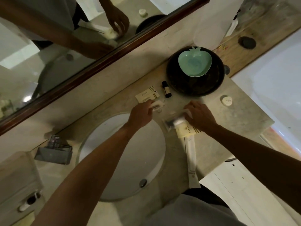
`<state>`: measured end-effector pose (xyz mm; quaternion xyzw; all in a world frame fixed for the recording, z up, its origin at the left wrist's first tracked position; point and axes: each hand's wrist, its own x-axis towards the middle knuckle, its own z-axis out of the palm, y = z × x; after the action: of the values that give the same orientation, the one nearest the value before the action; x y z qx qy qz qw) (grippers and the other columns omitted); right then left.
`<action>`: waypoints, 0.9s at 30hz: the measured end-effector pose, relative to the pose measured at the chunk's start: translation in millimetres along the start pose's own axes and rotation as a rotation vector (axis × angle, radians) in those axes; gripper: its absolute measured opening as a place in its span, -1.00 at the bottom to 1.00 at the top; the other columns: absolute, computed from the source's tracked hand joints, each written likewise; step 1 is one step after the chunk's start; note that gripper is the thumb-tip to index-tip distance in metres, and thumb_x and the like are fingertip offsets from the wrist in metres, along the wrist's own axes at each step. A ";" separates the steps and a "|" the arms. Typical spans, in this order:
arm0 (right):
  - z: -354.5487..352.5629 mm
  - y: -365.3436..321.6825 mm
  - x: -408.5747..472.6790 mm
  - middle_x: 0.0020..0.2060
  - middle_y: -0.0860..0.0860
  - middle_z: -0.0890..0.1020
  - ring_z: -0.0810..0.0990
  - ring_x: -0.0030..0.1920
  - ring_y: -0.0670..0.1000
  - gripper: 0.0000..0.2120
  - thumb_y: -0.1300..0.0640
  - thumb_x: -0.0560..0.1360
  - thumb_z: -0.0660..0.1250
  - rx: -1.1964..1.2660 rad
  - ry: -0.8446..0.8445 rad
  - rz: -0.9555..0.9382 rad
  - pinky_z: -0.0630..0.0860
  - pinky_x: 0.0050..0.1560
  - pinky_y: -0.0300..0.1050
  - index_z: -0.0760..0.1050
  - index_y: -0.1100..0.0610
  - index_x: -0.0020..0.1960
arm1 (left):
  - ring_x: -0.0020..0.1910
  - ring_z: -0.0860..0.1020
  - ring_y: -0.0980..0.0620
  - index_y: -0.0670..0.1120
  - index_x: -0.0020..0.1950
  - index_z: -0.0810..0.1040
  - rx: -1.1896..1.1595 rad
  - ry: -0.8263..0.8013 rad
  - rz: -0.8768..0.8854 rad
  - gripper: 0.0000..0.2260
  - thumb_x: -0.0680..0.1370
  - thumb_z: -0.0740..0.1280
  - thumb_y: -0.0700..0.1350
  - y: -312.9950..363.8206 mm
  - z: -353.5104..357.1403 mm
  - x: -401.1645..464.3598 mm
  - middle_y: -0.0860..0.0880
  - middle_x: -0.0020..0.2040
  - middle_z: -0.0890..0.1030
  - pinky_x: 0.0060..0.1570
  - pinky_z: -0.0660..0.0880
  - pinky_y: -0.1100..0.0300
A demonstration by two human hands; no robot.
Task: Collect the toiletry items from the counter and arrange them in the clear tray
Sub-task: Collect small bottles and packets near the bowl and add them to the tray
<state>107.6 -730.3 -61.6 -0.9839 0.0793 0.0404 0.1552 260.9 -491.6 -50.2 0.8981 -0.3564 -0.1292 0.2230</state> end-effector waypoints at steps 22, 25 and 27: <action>-11.1 11.6 -11.0 0.17 0.12 0.53 0.47 0.18 0.13 -0.70 0.16 0.47 0.39 0.072 0.028 0.097 0.46 0.12 0.04 0.53 0.13 0.20 | 0.00 0.61 -0.06 -0.09 0.28 0.50 0.033 0.244 -0.235 -0.73 0.59 0.29 -0.10 32.9 -19.1 24.3 -0.10 0.08 0.64 -0.17 0.41 0.20; -12.0 9.7 -9.9 0.19 0.12 0.52 0.46 0.20 0.12 -0.70 0.16 0.47 0.39 0.074 0.013 0.100 0.46 0.14 0.04 0.53 0.12 0.20 | 0.24 0.49 -0.06 -0.06 0.52 0.18 -0.017 -0.158 -0.057 -0.35 0.54 0.30 0.18 51.6 -5.2 14.8 -0.11 0.37 0.45 0.06 0.45 0.08; -12.4 8.7 -10.3 0.20 0.12 0.52 0.46 0.21 0.13 -0.69 0.16 0.47 0.39 0.082 0.012 0.112 0.46 0.14 0.05 0.53 0.13 0.20 | 0.22 0.49 -0.09 -0.06 0.52 0.16 -0.150 -0.309 -0.196 -0.29 0.51 0.24 0.30 64.0 9.4 12.4 -0.13 0.34 0.45 0.14 0.49 -0.05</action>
<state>96.7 -740.9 -51.3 -0.9710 0.1365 0.0399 0.1922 228.8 -544.6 -27.8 0.8790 -0.2866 -0.3125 0.2182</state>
